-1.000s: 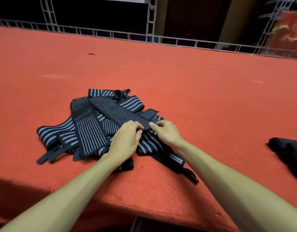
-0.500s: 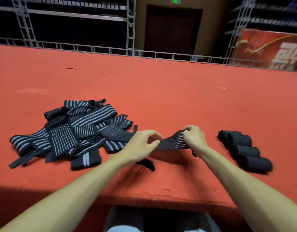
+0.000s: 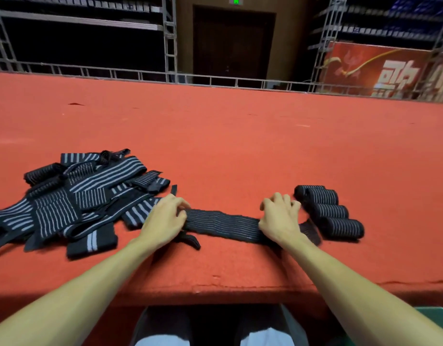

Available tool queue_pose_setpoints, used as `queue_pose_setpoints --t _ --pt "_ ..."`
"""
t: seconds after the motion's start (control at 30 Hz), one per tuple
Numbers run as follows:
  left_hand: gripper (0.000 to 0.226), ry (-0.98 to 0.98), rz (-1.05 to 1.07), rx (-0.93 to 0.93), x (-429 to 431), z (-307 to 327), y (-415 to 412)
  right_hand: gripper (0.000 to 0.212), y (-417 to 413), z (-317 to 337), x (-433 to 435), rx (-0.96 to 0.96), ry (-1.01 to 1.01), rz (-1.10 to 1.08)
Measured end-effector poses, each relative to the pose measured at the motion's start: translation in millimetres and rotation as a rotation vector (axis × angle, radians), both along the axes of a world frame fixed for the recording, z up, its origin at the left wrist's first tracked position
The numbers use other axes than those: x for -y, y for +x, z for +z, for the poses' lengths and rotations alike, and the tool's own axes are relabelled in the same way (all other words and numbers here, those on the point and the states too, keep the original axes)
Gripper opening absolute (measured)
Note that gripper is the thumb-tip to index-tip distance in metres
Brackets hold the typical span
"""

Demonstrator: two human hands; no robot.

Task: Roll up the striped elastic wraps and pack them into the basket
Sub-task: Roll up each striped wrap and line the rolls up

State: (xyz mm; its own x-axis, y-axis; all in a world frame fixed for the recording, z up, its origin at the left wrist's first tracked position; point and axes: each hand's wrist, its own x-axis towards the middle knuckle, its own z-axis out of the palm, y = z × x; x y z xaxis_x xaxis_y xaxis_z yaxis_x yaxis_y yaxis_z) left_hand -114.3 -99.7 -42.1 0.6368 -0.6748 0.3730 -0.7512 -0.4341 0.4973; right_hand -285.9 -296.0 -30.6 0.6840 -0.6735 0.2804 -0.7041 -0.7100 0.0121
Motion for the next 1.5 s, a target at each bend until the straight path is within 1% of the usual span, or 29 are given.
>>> queue_pose_setpoints --t 0.07,0.13,0.2,0.27,0.3,0.37,0.43,0.47,0.53,0.6,0.67,0.73,0.8,0.83,0.87,0.9,0.93,0.97,1.0,1.07,1.13,1.23,1.3,1.33,1.37,1.43,1.5 --pt "0.022 -0.011 0.181 0.038 -7.0 -4.2 14.7 0.032 20.7 -6.1 -10.6 0.04 0.039 0.149" --pt "0.033 0.074 0.327 0.037 -11.9 -10.2 26.8 0.028 41.7 -11.1 -22.7 0.1 0.208 0.276" --pt "0.042 0.141 0.372 -0.026 -15.0 -17.9 34.0 0.024 58.3 -17.4 -32.0 0.142 0.385 0.35" --pt "0.041 0.107 0.363 -0.088 -16.9 -25.4 37.8 0.02 69.4 -28.1 -36.4 0.174 0.446 0.375" --pt "0.038 0.073 0.347 -0.086 -17.4 -27.9 38.7 0.019 72.2 -33.5 -36.5 0.205 0.455 0.37" --pt "0.028 0.006 0.299 -0.026 -17.8 -28.6 39.3 0.017 75.6 -39.6 -34.0 0.24 0.436 0.352" --pt "0.018 -0.048 0.222 0.05 -16.4 -24.1 38.8 0.017 79.6 -39.8 -28.6 0.201 0.431 0.362" --pt "0.014 -0.071 0.175 0.075 -14.8 -20.6 38.5 0.019 81.5 -37.5 -25.9 0.19 0.469 0.378" --pt "0.008 -0.123 0.074 0.06 -9.9 -9.4 35.7 0.025 83.0 -27.2 -23.1 0.231 0.556 0.444" --pt "0.005 -0.189 -0.026 0.003 -2.7 6.0 29.8 0.029 83.3 -13.0 -22.9 0.34 0.538 0.525" --pt "0.004 -0.26 -0.066 -0.044 5.0 22.1 21.4 0.029 82.8 5.4 -26.5 0.445 0.484 0.58" --pt "0.005 -0.345 -0.084 -0.094 12.7 37.8 12.2 0.02 79.1 26.7 -32.7 0.546 0.474 0.603" --pt "0.004 -0.416 -0.119 -0.144 18.7 53.5 2.9 0.006 72.1 47.4 -34.2 0.667 0.472 0.578" --pt "0.006 -0.456 -0.154 -0.201 21.2 60.0 -2.2 0.003 66.3 58.0 -33.8 0.731 0.491 0.562" --pt "0.012 -0.497 -0.197 -0.313 23.5 65.5 -10.0 0.004 60.0 68.2 -32.4 0.802 0.542 0.553" --pt "0.022 -0.538 -0.258 -0.476 26.0 69.6 -19.9 0.004 52.6 78.3 -30.7 0.886 0.618 0.55" --pt "0.032 -0.542 -0.313 -0.625 29.9 70.3 -30.0 0.002 44.1 88.7 -29.3 0.984 0.689 0.539" --pt "0.038 -0.514 -0.353 -0.704 34.7 68.2 -40.5 0.002 35.3 99.1 -28.7 1.083 0.742 0.519" --pt "0.039 -0.463 -0.381 -0.704 39.4 64.8 -51.4 0.004 26.5 108.7 -28.3 1.17 0.779 0.492" --pt "0.026 -0.387 -0.438 -0.636 49.0 61.9 -72.3 0.006 9.3 127.0 -28.8 1.272 0.844 0.447" --pt "0.012 -0.365 -0.455 -0.57 55.7 72.0 -92.6 0.004 -7.7 141.9 -30.1 1.297 0.879 0.417" --pt "0.01 -0.381 -0.517 -0.626 58.2 95.7 -118.7 0.002 -30.8 159.6 -28.9 1.273 0.845 0.385" --pt "0.005 -0.375 -0.595 -0.709 53.2 112.3 -132.6 0.002 -44.1 171.1 -26.1 1.276 0.849 0.368" --pt "0.002 -0.363 -0.649 -0.761 49.5 119.9 -138.0 0.005 -48.8 176.8 -24.1 1.277 0.864 0.359" --pt "0.005 -0.347 -0.706 -0.817 46.0 126.8 -140.8 0.01 -52.9 182.8 -22.5 1.272 0.875 0.35" --pt "0.017 -0.325 -0.819 -0.956 40.2 138.0 -143.4 0.02 -57.0 192.5 -19.6 1.245 0.884 0.334" --pt "0.023 -0.327 -0.871 -1.086 35.8 145.0 -145.0 0.023 -56.3 196.3 -16.2 1.204 0.878 0.314"
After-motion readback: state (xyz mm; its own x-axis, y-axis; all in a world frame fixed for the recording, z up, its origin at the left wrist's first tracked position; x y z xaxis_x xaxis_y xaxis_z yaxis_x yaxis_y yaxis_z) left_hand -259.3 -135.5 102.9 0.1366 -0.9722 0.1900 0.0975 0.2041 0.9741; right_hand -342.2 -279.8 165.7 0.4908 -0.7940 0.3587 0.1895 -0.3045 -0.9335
